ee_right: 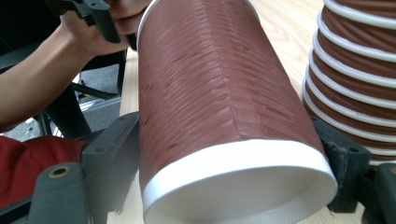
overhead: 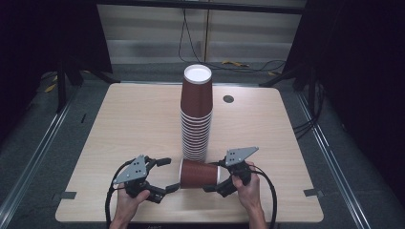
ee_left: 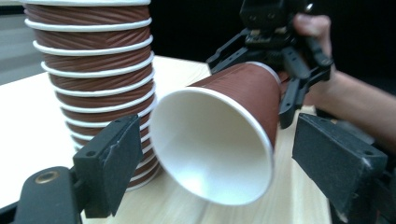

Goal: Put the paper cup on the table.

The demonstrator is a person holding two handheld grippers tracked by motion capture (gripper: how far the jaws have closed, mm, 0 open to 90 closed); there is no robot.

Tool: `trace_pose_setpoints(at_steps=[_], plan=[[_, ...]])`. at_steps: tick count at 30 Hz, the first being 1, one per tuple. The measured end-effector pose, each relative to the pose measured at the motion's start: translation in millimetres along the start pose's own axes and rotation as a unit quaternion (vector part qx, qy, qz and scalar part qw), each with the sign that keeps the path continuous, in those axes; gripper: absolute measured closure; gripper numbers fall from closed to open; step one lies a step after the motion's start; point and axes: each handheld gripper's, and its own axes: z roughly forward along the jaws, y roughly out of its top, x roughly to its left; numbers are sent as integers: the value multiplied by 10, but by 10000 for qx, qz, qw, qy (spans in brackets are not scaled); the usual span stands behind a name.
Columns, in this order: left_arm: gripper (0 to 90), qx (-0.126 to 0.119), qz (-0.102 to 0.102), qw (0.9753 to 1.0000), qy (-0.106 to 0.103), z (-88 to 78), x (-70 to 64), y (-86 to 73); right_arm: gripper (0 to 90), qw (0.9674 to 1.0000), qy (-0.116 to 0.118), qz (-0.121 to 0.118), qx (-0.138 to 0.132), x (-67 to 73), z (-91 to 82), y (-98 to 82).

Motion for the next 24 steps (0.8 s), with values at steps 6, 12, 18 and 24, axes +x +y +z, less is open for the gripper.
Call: trace_pose_setpoints(at_steps=[6,12,18,24], plan=[[157,30,18,10000,31,22,-28,-11,201,9999,3,-3,-132,12,3,-30],[155,42,-29,10000,-41,46,-28,-17,201,9995,71,29,-317,8,-7,-75],[155,158,10,9998,-94,107,-22,-39,201,9991,153,16,-398,8,1,-79],[91,306,-24,9995,-114,172,9,-67,202,9989,221,-20,-415,21,1,-76]])
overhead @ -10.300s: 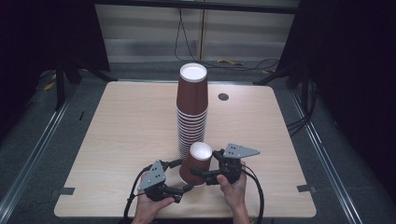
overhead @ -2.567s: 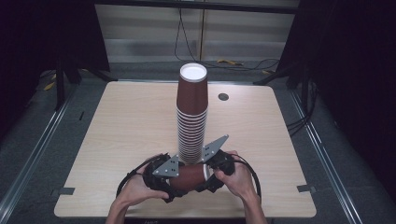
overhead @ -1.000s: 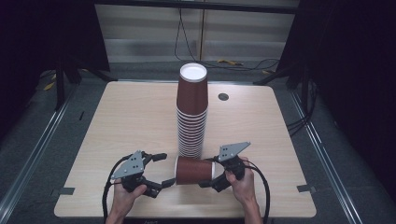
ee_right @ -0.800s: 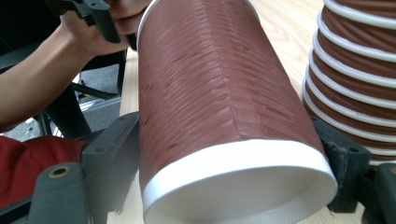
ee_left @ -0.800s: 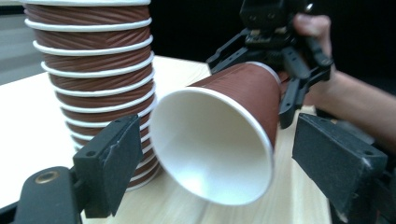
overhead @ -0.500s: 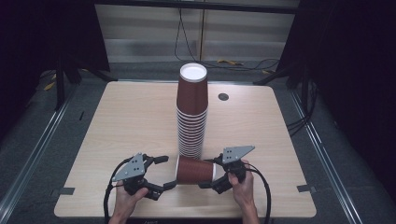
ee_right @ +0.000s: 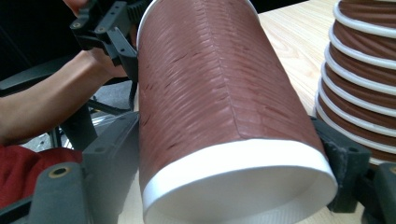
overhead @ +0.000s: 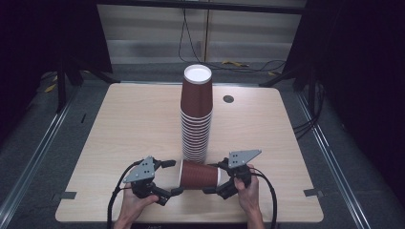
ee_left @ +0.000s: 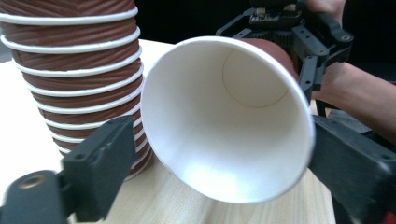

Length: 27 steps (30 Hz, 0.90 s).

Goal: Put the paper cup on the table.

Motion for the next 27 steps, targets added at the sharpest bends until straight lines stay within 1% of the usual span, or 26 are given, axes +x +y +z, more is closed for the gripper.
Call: trace_pose_setpoints(at_steps=[1,3,4,6,11,13,15,16,19,22,26,27], plan=[[61,-13,-72,10000,13,36,6,-10,202,10000,-4,2,5,2,1,1],[0,53,-69,9999,66,61,25,-17,202,10000,4,-10,12,3,3,1],[0,26,-78,10000,-4,76,28,-22,202,10000,-13,-9,25,4,5,1],[0,54,-36,9999,-80,110,27,-23,202,10000,30,-8,21,5,9,2],[0,84,34,9999,-143,188,11,-7,202,10000,79,-32,3,8,31,13],[4,50,-10,9997,-239,210,16,-7,202,9999,105,-52,4,10,37,15],[0,69,-1,9996,-272,235,14,-9,202,9999,103,-81,23,17,41,21],[0,116,11,9996,-257,249,11,-11,202,9999,103,-84,33,18,42,23],[0,125,3,9994,-307,278,1,-15,202,9999,101,-100,43,20,43,27],[1,198,66,9994,-259,299,-14,-14,201,9998,123,-106,65,21,48,27],[13,273,31,9992,-306,296,-9,-10,203,9998,131,-109,109,19,48,18],[14,249,7,9991,-338,295,-8,-11,203,9998,139,-127,106,20,51,20]])
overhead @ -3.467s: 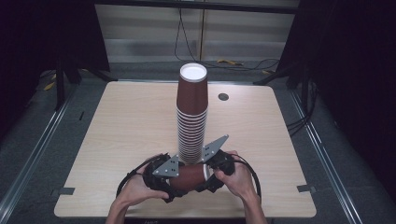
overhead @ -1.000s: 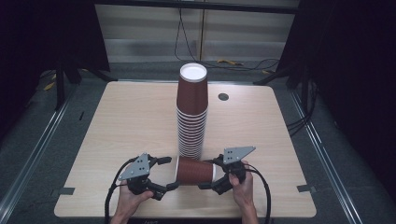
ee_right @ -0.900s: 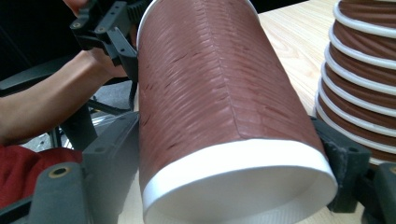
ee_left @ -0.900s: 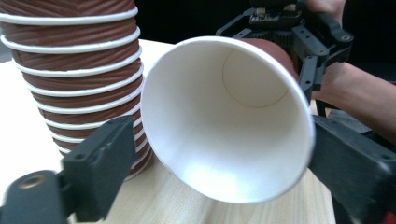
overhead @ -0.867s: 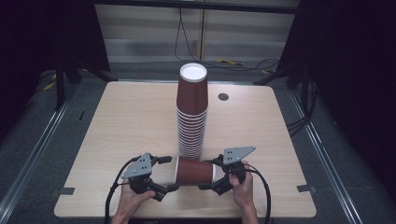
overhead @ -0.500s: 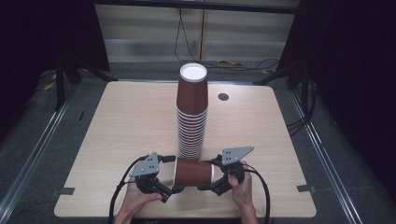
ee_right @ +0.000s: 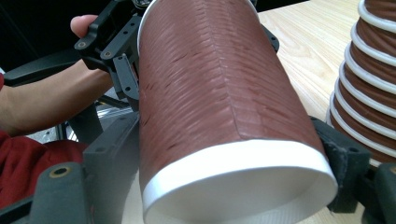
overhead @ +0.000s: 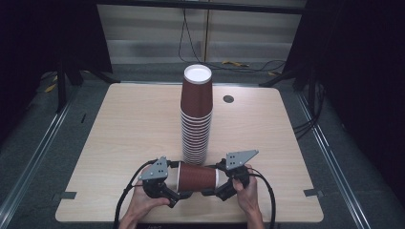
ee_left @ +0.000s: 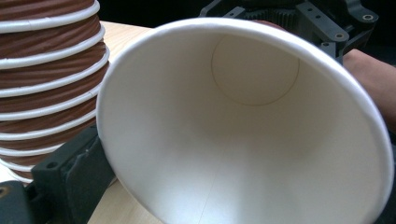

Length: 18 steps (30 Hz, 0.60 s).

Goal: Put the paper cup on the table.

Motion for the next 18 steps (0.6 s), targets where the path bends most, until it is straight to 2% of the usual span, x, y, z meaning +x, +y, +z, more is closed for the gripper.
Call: trace_pose_setpoints(at_steps=[9,15,18], plan=[[9,-86,-53,9999,-31,4,4,2,203,10000,43,-25,-46,-3,-9,5],[25,7,-37,10000,-87,-13,-1,3,207,9999,81,-32,73,-2,6,-7],[32,44,-49,10000,-60,-31,0,7,207,9999,100,-14,26,1,21,-18]])
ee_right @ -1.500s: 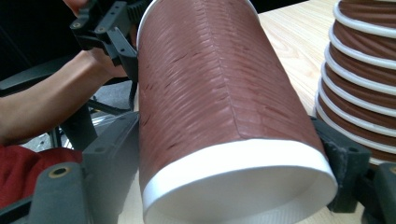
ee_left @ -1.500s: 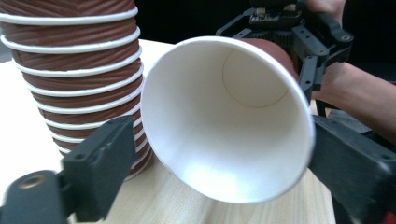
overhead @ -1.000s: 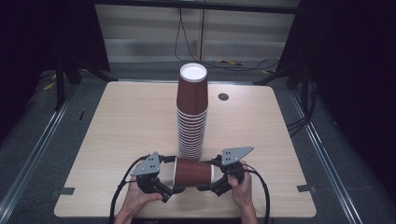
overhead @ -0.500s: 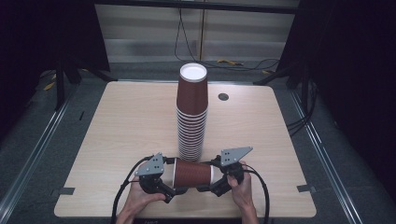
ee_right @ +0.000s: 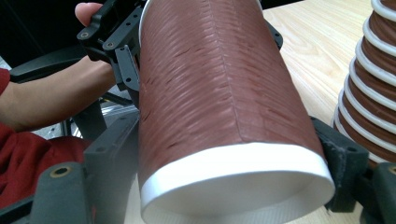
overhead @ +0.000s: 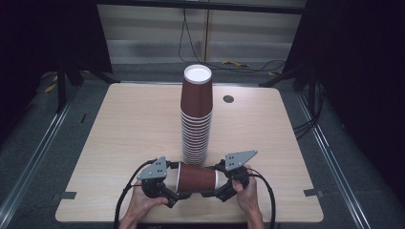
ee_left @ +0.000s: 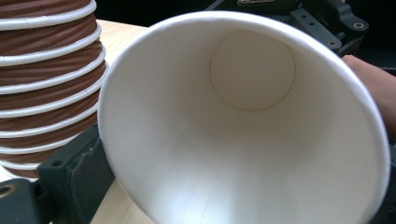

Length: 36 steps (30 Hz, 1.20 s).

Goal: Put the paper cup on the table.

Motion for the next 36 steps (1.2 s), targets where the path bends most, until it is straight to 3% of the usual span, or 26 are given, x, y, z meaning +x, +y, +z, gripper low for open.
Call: trace_pose_setpoints(at_steps=[10,19,28,36], plan=[[36,130,44,9998,142,-42,-9,6,182,9999,-165,-34,-23,8,3,-7],[37,127,7,9998,127,-68,9,12,157,9993,-352,-39,-80,18,-35,-16],[37,262,1,9993,258,-133,31,34,137,9976,-615,-87,-320,35,-118,-41],[37,406,8,9983,419,-229,41,72,132,9906,-1216,-23,-632,44,-265,-111]])
